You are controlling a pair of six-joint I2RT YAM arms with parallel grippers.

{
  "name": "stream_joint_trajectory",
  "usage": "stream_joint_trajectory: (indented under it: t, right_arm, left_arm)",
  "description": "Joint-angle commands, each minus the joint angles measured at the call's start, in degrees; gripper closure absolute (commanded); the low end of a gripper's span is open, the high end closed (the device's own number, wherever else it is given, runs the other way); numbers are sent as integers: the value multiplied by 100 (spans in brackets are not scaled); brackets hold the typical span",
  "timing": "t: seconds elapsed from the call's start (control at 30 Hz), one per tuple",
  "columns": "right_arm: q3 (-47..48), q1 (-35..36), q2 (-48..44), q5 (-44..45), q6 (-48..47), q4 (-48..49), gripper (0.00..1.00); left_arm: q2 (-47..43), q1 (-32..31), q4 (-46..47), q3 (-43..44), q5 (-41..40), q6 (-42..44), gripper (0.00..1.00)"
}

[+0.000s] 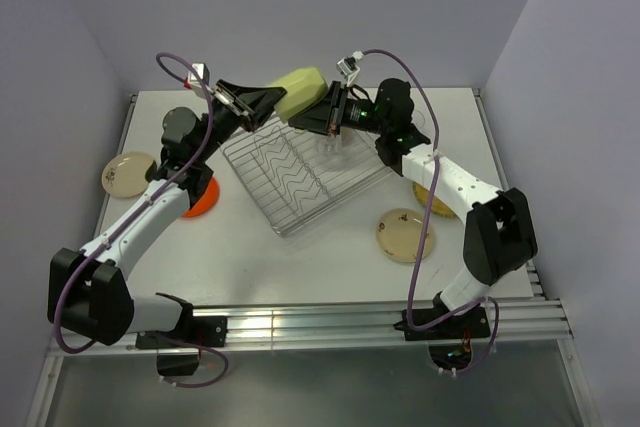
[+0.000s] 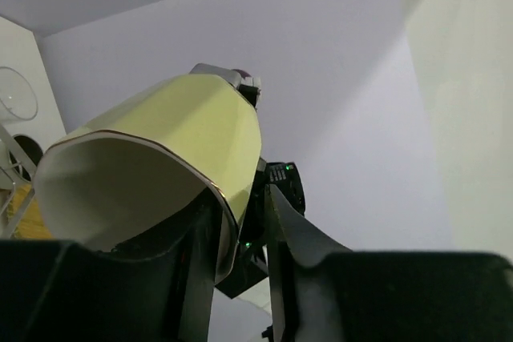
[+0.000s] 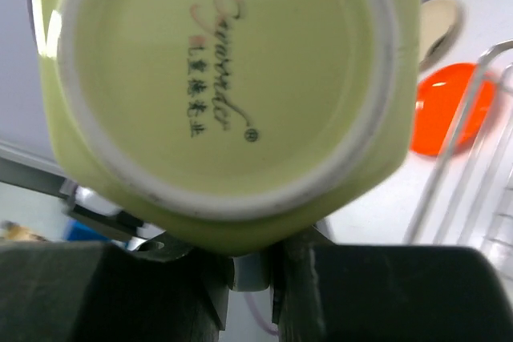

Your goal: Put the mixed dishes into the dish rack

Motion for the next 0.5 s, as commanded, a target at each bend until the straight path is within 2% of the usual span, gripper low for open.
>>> stream_joint_trajectory:
  t: [0.0, 0.07, 0.2, 0.3, 0.47]
  right_arm:
    - [239, -101, 11, -89, -806, 404, 100]
    - [222, -145, -25, -159, -938, 342, 100]
    - [152, -259, -165, -221, -1421, 123, 100]
    - [73, -391, -288, -239, -1667, -9, 100]
    - [20, -646, -525, -186, -2588, -668, 100]
  left_arm:
    - [-218, -80, 619, -30, 202, -41, 63]
    - [-262, -80, 435, -4, 185, 126, 47]
    - [-350, -80, -274, 154, 106, 687, 32]
    - [-455, -80, -847, 392, -104, 1284, 27]
    - [-850, -80, -2806, 875, -948, 2393, 25]
